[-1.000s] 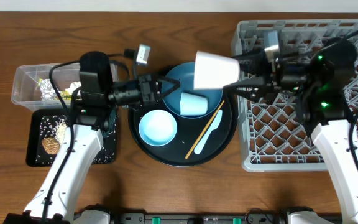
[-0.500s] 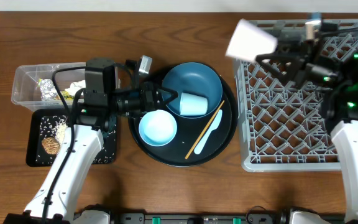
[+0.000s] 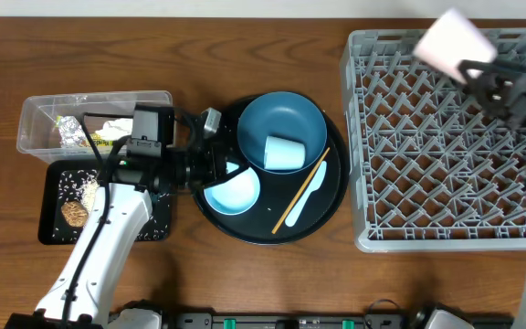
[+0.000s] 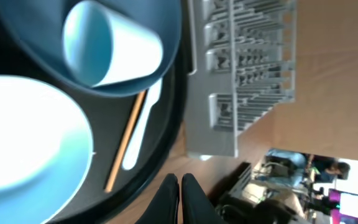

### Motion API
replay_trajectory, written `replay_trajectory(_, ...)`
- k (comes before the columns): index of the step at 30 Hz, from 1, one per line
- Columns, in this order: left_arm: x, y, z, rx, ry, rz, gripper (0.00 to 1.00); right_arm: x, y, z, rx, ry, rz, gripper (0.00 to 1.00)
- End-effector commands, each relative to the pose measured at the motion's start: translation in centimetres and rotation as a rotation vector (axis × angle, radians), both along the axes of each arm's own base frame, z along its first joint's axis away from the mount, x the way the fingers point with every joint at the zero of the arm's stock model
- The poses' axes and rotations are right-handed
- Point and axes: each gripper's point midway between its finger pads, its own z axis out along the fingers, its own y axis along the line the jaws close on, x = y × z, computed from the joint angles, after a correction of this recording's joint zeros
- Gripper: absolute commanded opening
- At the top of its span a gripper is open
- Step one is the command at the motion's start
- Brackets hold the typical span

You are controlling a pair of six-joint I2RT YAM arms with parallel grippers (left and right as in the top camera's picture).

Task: Sort waste into correct bins and load items into the dishwasher rack
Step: 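Release the cup from the left gripper and withdraw left arm, then carry the pink cup with the right gripper over the dish rack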

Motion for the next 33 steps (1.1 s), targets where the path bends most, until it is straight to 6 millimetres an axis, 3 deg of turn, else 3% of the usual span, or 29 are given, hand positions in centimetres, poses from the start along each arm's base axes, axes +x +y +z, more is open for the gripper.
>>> replay_trajectory(1, 0.2, 0.8, -0.8, 0.074, -0.026, 0.001, 0.06, -1.4, -1.6, 1.7, 0.036, 0.019, -0.051, 0.20)
replay_trajectory(10, -1.6, 4.6, -4.6, 0.330, 0.119, 0.096, 0.06, -3.4, -4.9, 3.7, 0.098, 0.048, -0.181, 0.19)
replay_trajectory(16, -2.0, 5.4, -5.2, 0.381, 0.138, 0.111, 0.08, -3.9, -4.5, 5.4, 0.105, 0.045, -0.167, 0.19)
replay_trajectory(18, -1.9, 5.7, -5.4, 0.401, 0.135, 0.120, 0.17, -4.3, -4.1, 6.5, 0.100, 0.039, -0.149, 0.19)
replay_trajectory(20, -1.7, 6.0, -5.5, 0.419, 0.131, 0.128, 0.53, -4.8, -3.5, 7.7, 0.090, 0.028, -0.130, 0.20)
replay_trajectory(22, -1.8, 6.1, -5.6, 0.425, 0.132, 0.130, 0.75, -5.2, -2.8, 8.8, 0.067, 0.005, -0.110, 0.20)
replay_trajectory(23, -1.8, 6.1, -5.6, 0.425, 0.133, 0.130, 0.98, -5.4, -2.5, 9.3, 0.055, -0.007, -0.100, 0.20)
replay_trajectory(33, -1.8, 6.1, -5.6, 0.425, 0.133, 0.130, 0.98, -5.8, -1.9, 12.0, 0.085, -0.023, -0.115, 0.20)
